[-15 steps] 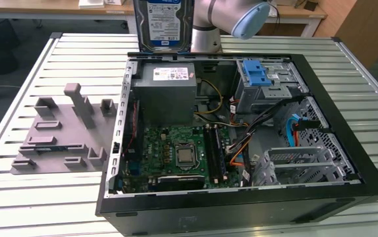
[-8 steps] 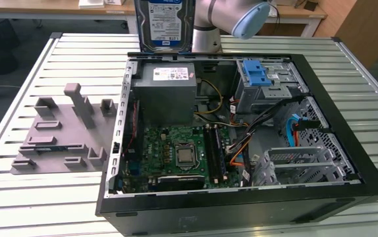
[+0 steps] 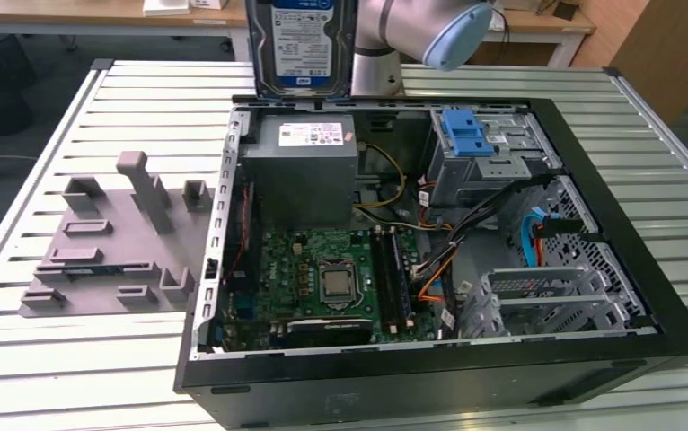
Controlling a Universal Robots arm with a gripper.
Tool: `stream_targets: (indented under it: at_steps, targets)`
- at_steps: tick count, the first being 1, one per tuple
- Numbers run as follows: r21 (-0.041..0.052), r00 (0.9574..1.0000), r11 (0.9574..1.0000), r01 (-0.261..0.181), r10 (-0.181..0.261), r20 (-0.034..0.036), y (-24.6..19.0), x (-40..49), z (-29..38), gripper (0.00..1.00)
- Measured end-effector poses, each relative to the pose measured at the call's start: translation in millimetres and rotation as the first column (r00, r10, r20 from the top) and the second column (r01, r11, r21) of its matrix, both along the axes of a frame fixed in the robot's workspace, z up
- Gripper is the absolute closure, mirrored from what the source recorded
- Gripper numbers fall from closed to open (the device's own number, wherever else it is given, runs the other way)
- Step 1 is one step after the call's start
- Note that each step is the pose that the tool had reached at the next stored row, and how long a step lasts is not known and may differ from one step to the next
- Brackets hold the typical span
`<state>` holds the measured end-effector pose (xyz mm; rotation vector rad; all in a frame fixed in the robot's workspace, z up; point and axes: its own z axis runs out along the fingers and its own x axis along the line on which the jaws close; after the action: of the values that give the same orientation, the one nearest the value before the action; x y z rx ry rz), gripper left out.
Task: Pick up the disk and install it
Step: 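Pick up the disk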
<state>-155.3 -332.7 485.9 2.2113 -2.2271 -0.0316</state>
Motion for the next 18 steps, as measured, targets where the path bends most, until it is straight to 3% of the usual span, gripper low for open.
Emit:
stream_targets:
  at_steps: [6, 18]
  targets:
    - [0.0, 1.0, 1.0, 0.0, 0.0, -0.0001, -2.8, 5.1, 0.1, 0.64]
    - [0.0, 1.0, 1.0, 0.007, -0.007, 0.0, -17.7, 9.8, 0.0, 0.64]
